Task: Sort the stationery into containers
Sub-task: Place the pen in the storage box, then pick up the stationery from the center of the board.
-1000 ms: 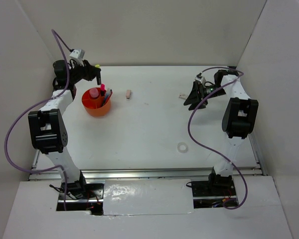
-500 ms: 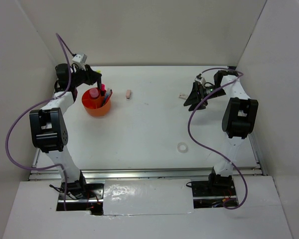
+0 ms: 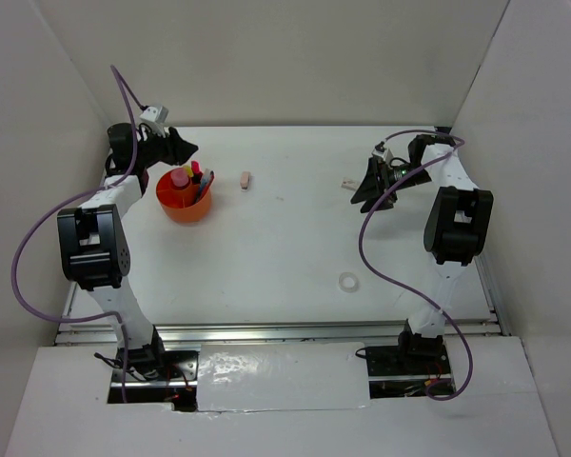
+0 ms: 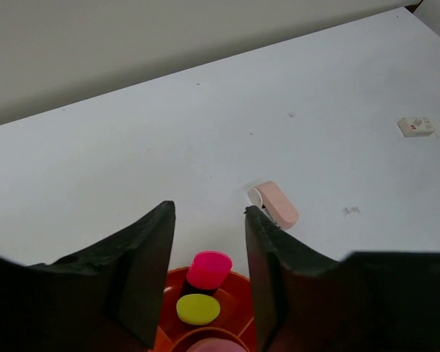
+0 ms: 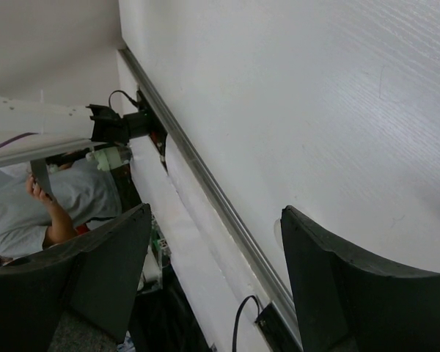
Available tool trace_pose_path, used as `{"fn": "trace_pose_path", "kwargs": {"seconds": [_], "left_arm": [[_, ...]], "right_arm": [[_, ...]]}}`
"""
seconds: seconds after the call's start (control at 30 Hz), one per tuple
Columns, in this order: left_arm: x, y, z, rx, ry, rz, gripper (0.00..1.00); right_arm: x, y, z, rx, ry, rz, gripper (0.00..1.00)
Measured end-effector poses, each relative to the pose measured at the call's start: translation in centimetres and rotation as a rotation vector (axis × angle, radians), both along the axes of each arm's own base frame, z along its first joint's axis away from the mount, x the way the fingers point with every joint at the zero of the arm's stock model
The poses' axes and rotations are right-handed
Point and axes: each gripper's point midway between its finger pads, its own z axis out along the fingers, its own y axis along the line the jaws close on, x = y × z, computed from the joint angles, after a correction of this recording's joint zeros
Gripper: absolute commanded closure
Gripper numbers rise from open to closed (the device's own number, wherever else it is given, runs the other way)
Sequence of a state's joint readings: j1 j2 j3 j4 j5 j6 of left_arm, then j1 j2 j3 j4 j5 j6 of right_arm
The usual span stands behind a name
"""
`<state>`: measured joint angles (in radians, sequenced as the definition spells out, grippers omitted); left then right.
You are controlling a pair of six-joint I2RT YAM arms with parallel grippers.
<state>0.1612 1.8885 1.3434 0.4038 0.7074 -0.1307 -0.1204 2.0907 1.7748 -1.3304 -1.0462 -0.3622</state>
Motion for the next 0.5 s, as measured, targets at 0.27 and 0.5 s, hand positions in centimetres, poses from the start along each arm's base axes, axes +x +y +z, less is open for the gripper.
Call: {"fn": "trace_pose_path", "kwargs": {"seconds": [0.27, 0.5], "left_arm": [[-0.1, -0.1, 0.2, -0.004, -0.001, -0.005, 0.41], [-1.2, -2.3, 5.1, 0.104, -0.054, -0.041, 0.43]], "right_arm": [[-0.1, -0.5, -0.7, -0.049, 0.016, -0.002, 0.26], [-2.8, -1.8, -3.8, -0.410, -0.056, 0.078, 0.36]]}}
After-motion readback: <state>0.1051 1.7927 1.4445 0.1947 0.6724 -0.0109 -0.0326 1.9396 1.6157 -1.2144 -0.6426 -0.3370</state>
